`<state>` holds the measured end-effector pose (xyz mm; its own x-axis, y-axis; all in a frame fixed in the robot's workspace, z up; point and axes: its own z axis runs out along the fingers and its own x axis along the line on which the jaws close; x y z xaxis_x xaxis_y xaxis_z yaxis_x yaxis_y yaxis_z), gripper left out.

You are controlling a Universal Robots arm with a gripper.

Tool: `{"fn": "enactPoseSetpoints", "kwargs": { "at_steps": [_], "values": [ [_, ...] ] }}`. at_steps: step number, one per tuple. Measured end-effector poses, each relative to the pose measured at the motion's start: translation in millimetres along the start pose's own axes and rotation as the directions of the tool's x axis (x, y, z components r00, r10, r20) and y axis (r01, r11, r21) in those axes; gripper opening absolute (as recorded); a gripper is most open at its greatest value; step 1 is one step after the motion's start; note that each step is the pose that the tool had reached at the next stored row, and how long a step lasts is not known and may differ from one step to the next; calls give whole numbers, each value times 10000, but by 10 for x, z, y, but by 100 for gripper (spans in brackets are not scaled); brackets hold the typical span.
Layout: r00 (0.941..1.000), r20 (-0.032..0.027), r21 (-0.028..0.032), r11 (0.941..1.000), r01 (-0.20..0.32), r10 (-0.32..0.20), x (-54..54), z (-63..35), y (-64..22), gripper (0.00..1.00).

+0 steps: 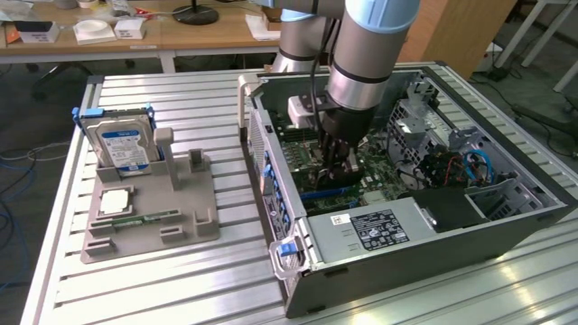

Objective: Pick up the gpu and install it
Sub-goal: 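Insert the gpu into the slot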

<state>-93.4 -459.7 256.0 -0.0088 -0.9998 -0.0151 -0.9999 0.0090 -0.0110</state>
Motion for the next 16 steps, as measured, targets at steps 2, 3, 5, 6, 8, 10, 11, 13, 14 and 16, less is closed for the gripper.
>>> {"fn": "enactPoseSetpoints", "kwargs": {
  "at_steps": [2,3,5,6,8,10,11,13,14,16],
  "values": [
    [10000,-1,0,10000,0,0,0,13,0,26],
    [10000,-1,-1,10000,0,0,0,20,0,26],
    [10000,-1,0,10000,0,0,1,33,0,26],
    [10000,-1,-1,10000,0,0,1,39,0,26],
    [10000,-1,0,10000,0,0,1,51,1,26],
    [10000,-1,-1,10000,0,0,1,61,1,26],
    [10000,-3,-1,10000,0,0,2,63,1,26],
    [10000,-2,0,10000,0,0,1,70,1,26],
    [10000,-2,-1,10000,0,0,1,72,1,26],
    [10000,-2,-1,10000,0,0,1,73,1,26]
  ]
}}
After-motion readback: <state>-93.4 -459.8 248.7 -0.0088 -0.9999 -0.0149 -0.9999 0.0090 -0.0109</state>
